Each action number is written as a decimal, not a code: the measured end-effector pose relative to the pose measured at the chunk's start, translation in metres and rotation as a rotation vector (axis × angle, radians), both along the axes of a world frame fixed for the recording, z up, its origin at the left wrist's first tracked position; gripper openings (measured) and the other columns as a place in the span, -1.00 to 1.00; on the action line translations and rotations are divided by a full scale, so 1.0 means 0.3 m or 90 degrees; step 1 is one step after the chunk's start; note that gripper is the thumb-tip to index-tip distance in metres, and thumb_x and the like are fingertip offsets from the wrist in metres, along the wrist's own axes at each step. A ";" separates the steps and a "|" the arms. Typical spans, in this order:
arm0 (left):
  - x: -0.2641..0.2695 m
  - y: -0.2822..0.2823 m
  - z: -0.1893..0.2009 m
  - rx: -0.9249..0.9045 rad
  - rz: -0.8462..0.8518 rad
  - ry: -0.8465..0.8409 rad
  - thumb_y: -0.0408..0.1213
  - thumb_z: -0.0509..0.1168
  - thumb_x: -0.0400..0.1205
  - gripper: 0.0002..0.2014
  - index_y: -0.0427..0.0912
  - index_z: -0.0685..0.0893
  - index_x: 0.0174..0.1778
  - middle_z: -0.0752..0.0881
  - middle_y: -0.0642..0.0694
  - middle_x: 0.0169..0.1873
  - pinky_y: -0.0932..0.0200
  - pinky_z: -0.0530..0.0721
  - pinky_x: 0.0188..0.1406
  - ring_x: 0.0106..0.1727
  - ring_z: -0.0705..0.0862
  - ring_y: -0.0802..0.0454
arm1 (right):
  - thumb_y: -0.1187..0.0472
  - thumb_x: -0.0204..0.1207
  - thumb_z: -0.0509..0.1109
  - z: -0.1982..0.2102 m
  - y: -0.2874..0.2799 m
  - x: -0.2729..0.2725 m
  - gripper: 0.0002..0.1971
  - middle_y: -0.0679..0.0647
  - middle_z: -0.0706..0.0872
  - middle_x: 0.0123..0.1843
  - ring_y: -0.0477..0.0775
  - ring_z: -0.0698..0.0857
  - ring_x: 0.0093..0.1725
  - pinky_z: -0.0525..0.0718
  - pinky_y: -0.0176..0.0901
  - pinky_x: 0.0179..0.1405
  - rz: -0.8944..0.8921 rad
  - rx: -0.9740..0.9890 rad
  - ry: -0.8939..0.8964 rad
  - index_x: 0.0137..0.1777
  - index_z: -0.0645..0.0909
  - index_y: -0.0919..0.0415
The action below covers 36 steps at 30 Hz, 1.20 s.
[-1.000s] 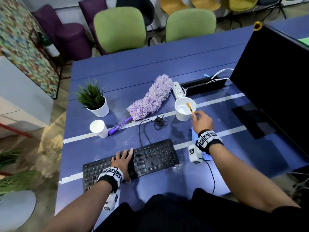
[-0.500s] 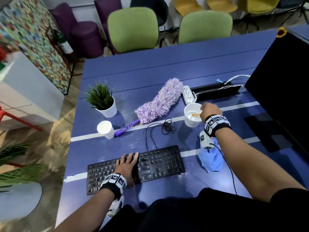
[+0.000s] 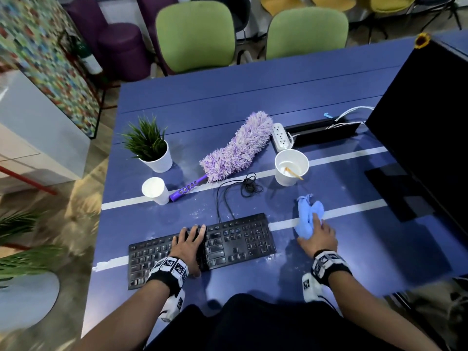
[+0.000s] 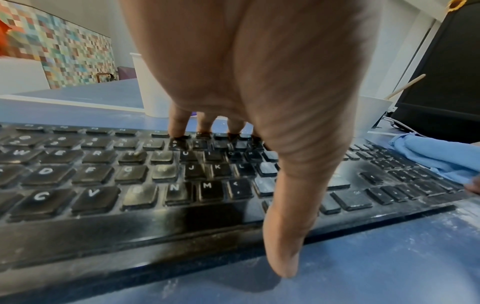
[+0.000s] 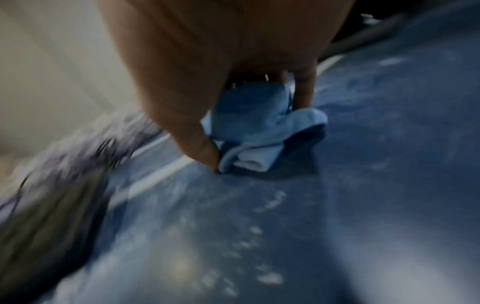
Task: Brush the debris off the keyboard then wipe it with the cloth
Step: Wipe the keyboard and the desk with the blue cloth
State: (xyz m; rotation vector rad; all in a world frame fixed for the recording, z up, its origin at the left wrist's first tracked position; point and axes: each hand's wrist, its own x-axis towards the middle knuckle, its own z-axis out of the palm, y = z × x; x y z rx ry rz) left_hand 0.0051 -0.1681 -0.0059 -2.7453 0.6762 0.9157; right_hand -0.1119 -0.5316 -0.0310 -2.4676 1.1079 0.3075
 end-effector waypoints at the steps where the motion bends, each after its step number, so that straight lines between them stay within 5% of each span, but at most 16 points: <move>1: -0.001 0.001 -0.001 -0.003 0.000 -0.004 0.06 0.65 0.18 0.44 0.10 -0.36 0.69 -0.13 0.00 0.74 -0.32 0.11 0.67 0.73 -0.10 -0.27 | -0.08 0.37 0.49 -0.022 0.001 -0.007 -0.22 0.20 0.47 0.46 0.32 0.43 0.43 0.56 0.10 0.28 0.044 -0.015 0.041 0.58 0.27 -0.04; 5: -0.004 -0.006 0.005 -0.003 0.000 -0.008 0.06 0.65 0.18 0.44 0.10 -0.36 0.69 -0.12 0.00 0.74 -0.32 0.11 0.67 0.73 -0.09 -0.27 | -0.05 0.32 0.36 0.032 -0.072 0.032 -0.58 0.14 0.76 0.08 0.26 0.74 0.08 0.67 -0.07 -0.01 -0.111 0.060 -0.001 0.18 0.59 0.03; 7: -0.007 -0.007 0.007 0.000 0.006 -0.006 0.06 0.66 0.19 0.44 0.09 -0.36 0.69 -0.13 0.01 0.74 -0.32 0.10 0.67 0.73 -0.10 -0.27 | -0.18 0.21 0.26 0.108 -0.129 0.076 -0.53 0.17 0.79 -0.05 0.27 0.77 -0.11 0.75 0.01 -0.06 -0.258 0.035 -0.131 0.03 0.59 0.09; 10: -0.006 -0.009 0.010 0.007 0.009 0.005 0.06 0.67 0.20 0.45 0.10 -0.37 0.69 -0.15 0.00 0.74 -0.33 0.08 0.68 0.73 -0.12 -0.28 | -0.13 0.39 0.33 0.279 -0.199 0.165 -0.51 0.31 0.59 0.24 0.40 0.67 0.12 0.63 0.11 0.14 -0.302 -0.007 -0.238 0.23 0.60 0.16; 14: -0.004 -0.009 0.014 0.004 0.011 0.013 0.04 0.68 0.20 0.45 0.09 -0.37 0.69 -0.16 -0.01 0.74 -0.33 0.07 0.68 0.73 -0.13 -0.28 | -0.15 0.19 0.35 0.417 -0.277 0.364 -0.42 0.31 0.63 0.21 0.37 0.70 0.11 0.70 0.15 0.17 -0.242 0.036 -0.224 0.11 0.66 0.24; 16: -0.004 -0.009 0.014 0.003 0.010 0.014 0.04 0.68 0.21 0.45 0.08 -0.37 0.69 -0.17 -0.02 0.74 -0.32 0.05 0.69 0.74 -0.14 -0.28 | -0.06 0.22 0.43 0.443 -0.270 0.444 -0.51 0.31 0.68 0.19 0.34 0.71 0.12 0.72 0.06 0.11 -0.104 0.014 -0.154 0.07 0.69 0.25; 18: -0.002 -0.010 0.016 0.005 0.012 0.017 0.03 0.69 0.21 0.45 0.09 -0.38 0.69 -0.18 -0.02 0.74 -0.33 0.03 0.69 0.74 -0.15 -0.28 | 0.11 0.34 0.47 0.446 -0.242 0.525 -0.62 0.36 0.66 0.21 0.35 0.69 0.18 0.67 0.03 0.13 0.057 -0.012 -0.109 0.16 0.70 0.21; 20: -0.001 -0.011 0.014 0.005 0.014 0.020 0.02 0.69 0.21 0.45 0.09 -0.37 0.69 -0.19 -0.01 0.74 -0.32 0.02 0.69 0.74 -0.16 -0.27 | 0.23 0.32 0.54 0.428 -0.212 0.587 -0.43 0.37 0.57 0.29 0.40 0.62 0.25 0.62 0.10 0.26 0.148 0.015 -0.134 0.37 0.57 0.11; 22: -0.001 -0.009 0.010 0.002 0.017 0.018 0.01 0.69 0.21 0.45 0.09 -0.37 0.69 -0.19 -0.01 0.74 -0.32 0.00 0.70 0.74 -0.17 -0.27 | 0.24 0.25 0.61 0.401 -0.187 0.615 -0.32 0.34 0.50 0.31 0.42 0.55 0.28 0.58 0.16 0.30 0.150 -0.027 -0.144 0.40 0.49 0.10; 26: -0.001 -0.010 0.006 -0.001 0.019 0.018 0.01 0.69 0.21 0.45 0.08 -0.37 0.70 -0.20 -0.01 0.74 -0.31 -0.04 0.69 0.74 -0.18 -0.27 | 0.21 0.37 0.48 0.382 -0.146 0.630 -0.69 0.35 0.60 0.20 0.41 0.58 0.22 0.59 0.14 0.17 0.151 -0.175 -0.124 0.12 0.65 0.18; 31: 0.006 -0.007 0.000 -0.005 0.020 0.024 0.01 0.68 0.20 0.45 0.11 -0.37 0.69 -0.20 0.02 0.74 -0.31 -0.03 0.70 0.74 -0.18 -0.24 | 0.21 0.62 0.27 0.395 -0.116 0.673 -0.65 0.34 0.60 0.41 0.35 0.57 0.40 0.54 0.04 0.33 0.296 -0.050 0.121 0.35 0.61 0.29; 33: 0.008 -0.003 -0.003 -0.003 0.023 0.032 0.00 0.67 0.21 0.44 0.12 -0.37 0.69 -0.21 0.03 0.74 -0.31 -0.04 0.70 0.74 -0.20 -0.23 | 0.31 0.62 0.23 0.405 -0.119 0.689 -0.70 0.44 0.64 0.29 0.36 0.61 0.33 0.57 -0.02 0.22 0.341 -0.009 0.173 0.24 0.63 0.46; 36: 0.005 -0.003 -0.005 -0.005 0.026 0.029 0.01 0.66 0.21 0.43 0.13 -0.38 0.68 -0.21 0.03 0.74 -0.30 -0.06 0.70 0.74 -0.21 -0.23 | 0.21 0.56 0.27 0.389 -0.158 0.687 -0.75 0.28 0.71 0.18 0.31 0.65 0.21 0.57 -0.12 -0.01 0.307 -0.034 0.131 0.11 0.70 0.27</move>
